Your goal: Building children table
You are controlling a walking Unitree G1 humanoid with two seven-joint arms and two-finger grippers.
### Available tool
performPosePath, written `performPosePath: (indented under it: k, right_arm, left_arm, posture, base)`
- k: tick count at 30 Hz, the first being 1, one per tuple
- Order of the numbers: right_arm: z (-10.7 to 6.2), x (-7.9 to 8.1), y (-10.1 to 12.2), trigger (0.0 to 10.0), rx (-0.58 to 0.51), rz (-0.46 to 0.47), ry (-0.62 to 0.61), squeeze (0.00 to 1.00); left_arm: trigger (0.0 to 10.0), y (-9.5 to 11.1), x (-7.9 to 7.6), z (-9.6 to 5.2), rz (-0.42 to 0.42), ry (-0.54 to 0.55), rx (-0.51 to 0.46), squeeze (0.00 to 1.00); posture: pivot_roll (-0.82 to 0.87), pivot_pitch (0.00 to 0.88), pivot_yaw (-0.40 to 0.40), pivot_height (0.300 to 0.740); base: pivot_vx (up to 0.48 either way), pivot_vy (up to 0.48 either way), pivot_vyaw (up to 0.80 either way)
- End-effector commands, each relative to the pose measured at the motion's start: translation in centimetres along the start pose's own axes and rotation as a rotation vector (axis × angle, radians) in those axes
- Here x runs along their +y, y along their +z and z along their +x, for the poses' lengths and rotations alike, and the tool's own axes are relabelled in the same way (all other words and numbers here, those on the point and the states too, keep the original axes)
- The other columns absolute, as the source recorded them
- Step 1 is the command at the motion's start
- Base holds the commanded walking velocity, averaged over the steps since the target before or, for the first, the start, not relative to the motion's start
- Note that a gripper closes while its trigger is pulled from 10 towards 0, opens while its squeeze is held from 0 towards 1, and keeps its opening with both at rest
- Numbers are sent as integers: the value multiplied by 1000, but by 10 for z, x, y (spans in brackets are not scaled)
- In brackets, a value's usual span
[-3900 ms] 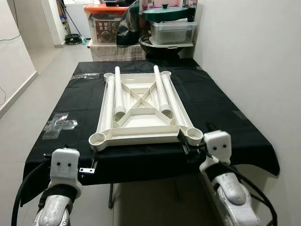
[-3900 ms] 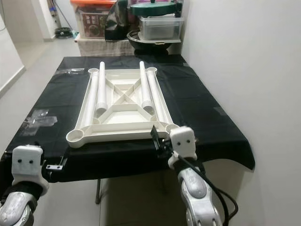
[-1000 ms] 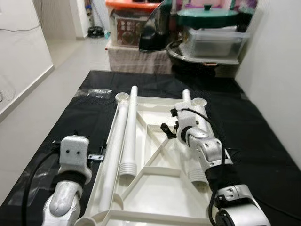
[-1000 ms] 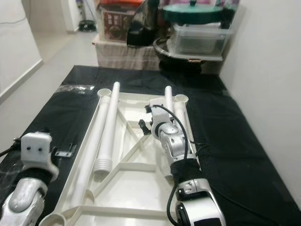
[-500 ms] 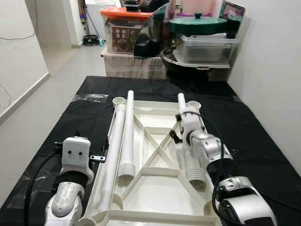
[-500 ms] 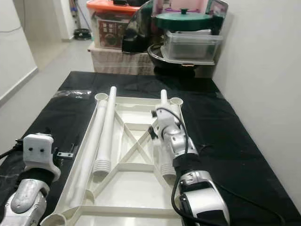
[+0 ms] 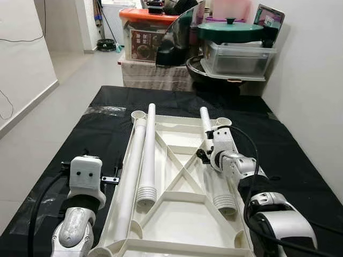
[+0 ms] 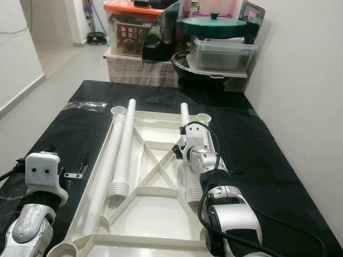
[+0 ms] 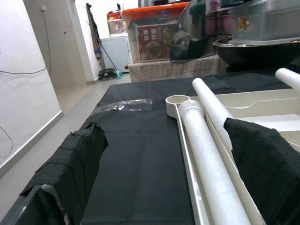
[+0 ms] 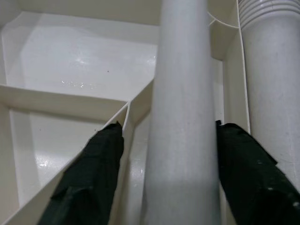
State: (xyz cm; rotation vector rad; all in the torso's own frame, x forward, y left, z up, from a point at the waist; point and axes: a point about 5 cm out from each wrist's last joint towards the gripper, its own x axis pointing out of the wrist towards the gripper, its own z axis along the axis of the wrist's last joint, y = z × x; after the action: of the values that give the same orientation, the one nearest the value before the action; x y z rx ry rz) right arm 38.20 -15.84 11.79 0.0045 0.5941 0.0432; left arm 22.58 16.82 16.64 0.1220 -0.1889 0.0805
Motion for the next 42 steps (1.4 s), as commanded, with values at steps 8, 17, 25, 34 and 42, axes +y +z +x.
performPosePath:
  k: [8, 17, 25, 34, 42]
  right_arm:
    - [2, -6, -14, 0, 34, 135, 72, 0]
    - [-33, 8, 77, 0, -357, 272, 438, 0]
    - [-89, 19, 140, 0, -679, 312, 720, 0]
    - [-109, 92, 120, 0, -792, 206, 973, 0]
    - [-126, 127, 103, 0, -749, 166, 1117, 0]
  left_arm:
    - [10000, -4, 0, 0, 7, 1, 14, 0]
    - [10000, -5, 2, 1, 9, 0, 19, 0]
    - [10000, -5, -1, 4, -55, -63, 31, 0]
    - [10000, 14, -12, 3, -388, -536, 39, 0]
    - [10000, 12, -12, 6, -340, -722, 75, 0]
  posture:
    - [45, 0, -85, 740]
    - [41, 0, -73, 740]
    - [41, 0, -70, 740]
    - [47, 0, -64, 740]
    - [41, 0, -57, 740]
  base:
    - [0, 0, 0]
    - [0, 0, 0]
    - [0, 0, 0]
    - [0, 0, 0]
    - [0, 0, 0]
